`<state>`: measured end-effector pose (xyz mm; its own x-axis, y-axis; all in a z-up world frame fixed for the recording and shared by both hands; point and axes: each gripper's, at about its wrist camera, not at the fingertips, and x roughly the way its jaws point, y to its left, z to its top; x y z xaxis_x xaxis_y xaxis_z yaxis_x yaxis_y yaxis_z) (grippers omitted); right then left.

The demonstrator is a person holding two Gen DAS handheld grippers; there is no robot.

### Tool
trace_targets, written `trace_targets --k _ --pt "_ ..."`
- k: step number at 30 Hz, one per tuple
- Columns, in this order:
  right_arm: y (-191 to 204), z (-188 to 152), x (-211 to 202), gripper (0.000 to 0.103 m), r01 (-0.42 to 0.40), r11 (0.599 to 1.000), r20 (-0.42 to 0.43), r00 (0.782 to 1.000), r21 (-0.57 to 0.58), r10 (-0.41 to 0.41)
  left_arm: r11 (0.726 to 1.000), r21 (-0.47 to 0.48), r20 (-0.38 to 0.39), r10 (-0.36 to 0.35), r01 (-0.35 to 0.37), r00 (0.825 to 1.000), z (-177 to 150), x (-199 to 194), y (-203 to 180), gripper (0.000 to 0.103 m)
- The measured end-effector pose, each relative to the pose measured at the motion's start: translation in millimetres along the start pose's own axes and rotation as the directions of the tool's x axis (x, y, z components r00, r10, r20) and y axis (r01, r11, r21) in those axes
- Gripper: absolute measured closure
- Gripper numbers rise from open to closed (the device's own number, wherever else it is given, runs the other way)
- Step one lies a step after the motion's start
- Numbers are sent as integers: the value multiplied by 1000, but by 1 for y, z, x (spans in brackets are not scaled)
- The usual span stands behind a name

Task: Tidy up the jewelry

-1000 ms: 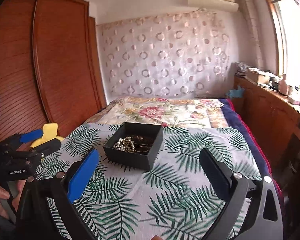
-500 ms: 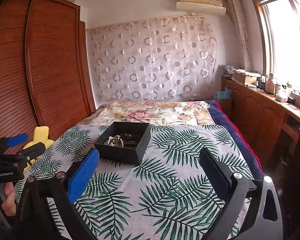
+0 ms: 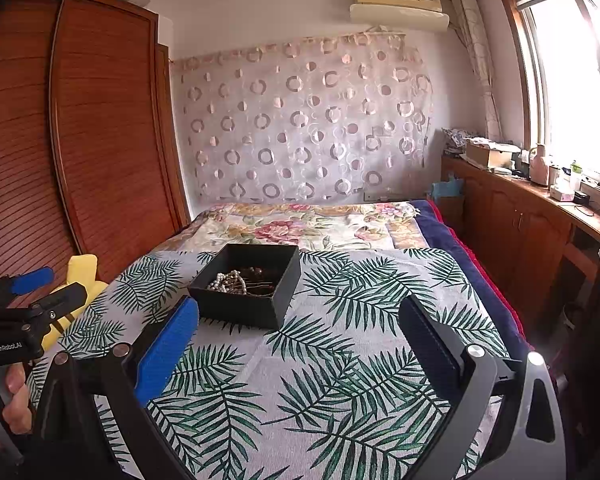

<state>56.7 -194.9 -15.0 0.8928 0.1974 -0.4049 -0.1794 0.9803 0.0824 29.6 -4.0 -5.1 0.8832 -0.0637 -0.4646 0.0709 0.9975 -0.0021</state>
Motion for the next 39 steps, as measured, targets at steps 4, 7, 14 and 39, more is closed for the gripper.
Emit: trace_targets --k 4,7,14,39 --pt "0 0 0 2 -2 1000 -1 1000 1 2 1000 0 0 -1 1 1000 0 0 0 7" --pt "1 -1 0 2 -3 1000 -2 1000 2 3 1000 -2 0 -1 1 1000 0 0 0 7" --pt "1 -2 0 2 -2 1000 -2 1000 1 2 1000 -1 2 -1 1 1000 0 0 1 7" --pt "4 -7 0 2 -2 1000 -4 1000 3 2 1000 -4 1 -4 4 1000 0 1 -1 7"
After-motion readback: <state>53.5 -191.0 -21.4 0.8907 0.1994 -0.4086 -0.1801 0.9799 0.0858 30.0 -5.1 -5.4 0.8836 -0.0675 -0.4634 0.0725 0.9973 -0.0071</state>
